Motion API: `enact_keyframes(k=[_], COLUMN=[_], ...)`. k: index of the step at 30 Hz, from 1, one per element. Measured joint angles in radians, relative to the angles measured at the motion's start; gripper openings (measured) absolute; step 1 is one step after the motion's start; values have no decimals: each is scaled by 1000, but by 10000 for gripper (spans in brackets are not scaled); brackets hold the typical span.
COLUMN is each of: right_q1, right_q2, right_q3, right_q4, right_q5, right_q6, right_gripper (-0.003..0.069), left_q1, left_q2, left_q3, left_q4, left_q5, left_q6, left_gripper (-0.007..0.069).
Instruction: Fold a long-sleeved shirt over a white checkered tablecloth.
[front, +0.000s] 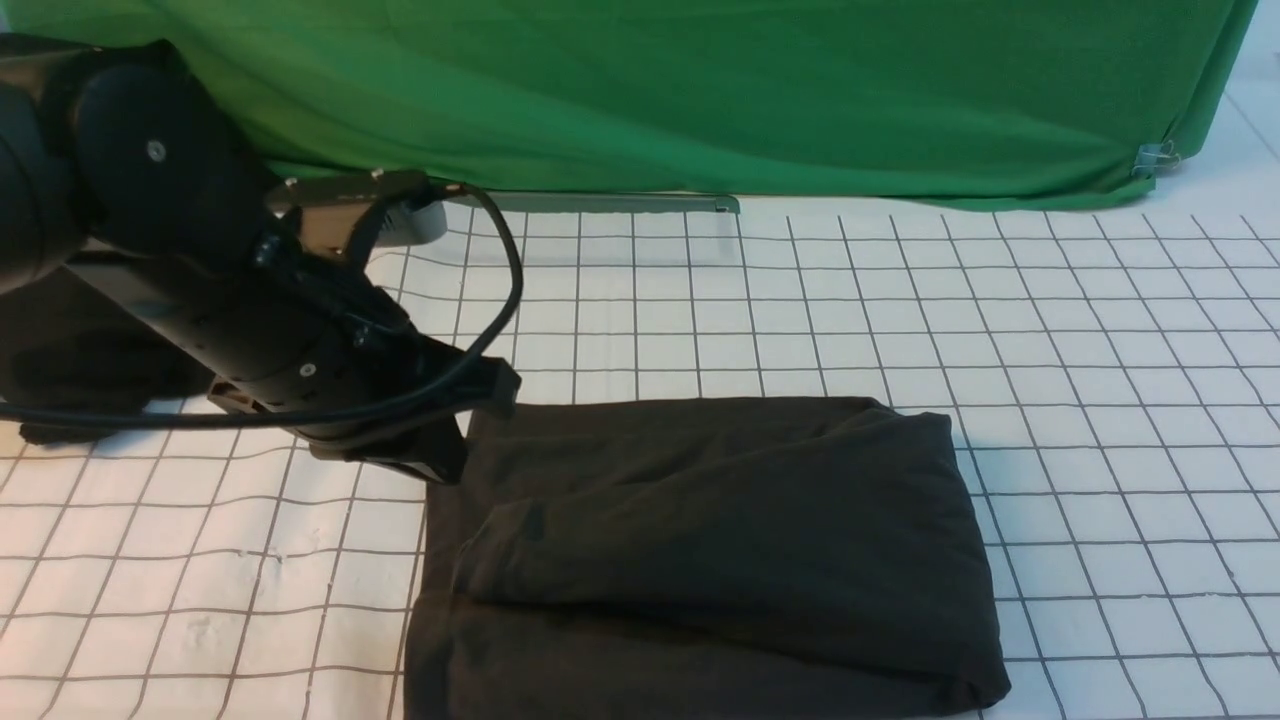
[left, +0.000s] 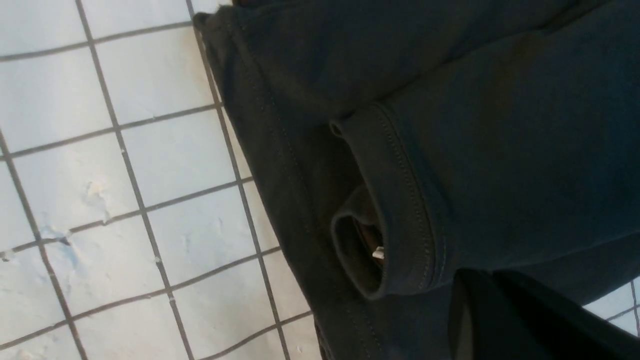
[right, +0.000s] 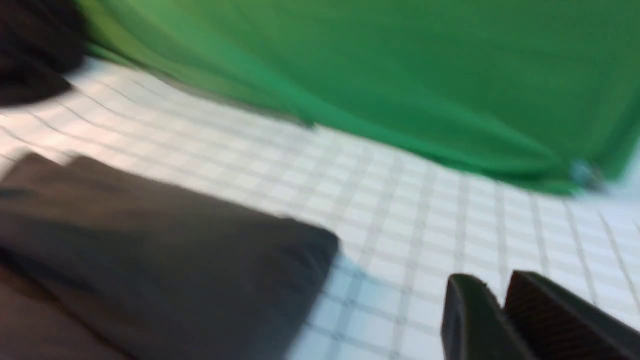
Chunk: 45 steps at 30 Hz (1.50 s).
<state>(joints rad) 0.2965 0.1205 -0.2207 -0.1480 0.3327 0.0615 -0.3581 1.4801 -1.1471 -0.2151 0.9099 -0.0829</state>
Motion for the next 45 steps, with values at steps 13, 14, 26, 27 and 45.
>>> enact_keyframes(k=[13, 14, 26, 27, 45], right_q1=[-291, -292, -210, -210, -209], right_q2=[-117, -117, -118, -118, -118], right_q3=[224, 227, 227, 227, 227], right_q4=[-9, -9, -9, -9, -9], right_q5=[-50, -59, -89, -89, -96], right_q6=[0, 0, 0, 0, 0], right_gripper=[155, 157, 178, 181, 224], left_q1=[0, 0, 0, 0, 0], left_q2=[-68, -87, -407, -452, -1373], left_q3=[-19, -27, -55, -46, 700], left_q4=[36, 52, 158, 182, 231], left_q5=[13, 30, 197, 221, -402], left_q6=[8, 8, -14, -26, -205], left_gripper=[26, 26, 26, 26, 26])
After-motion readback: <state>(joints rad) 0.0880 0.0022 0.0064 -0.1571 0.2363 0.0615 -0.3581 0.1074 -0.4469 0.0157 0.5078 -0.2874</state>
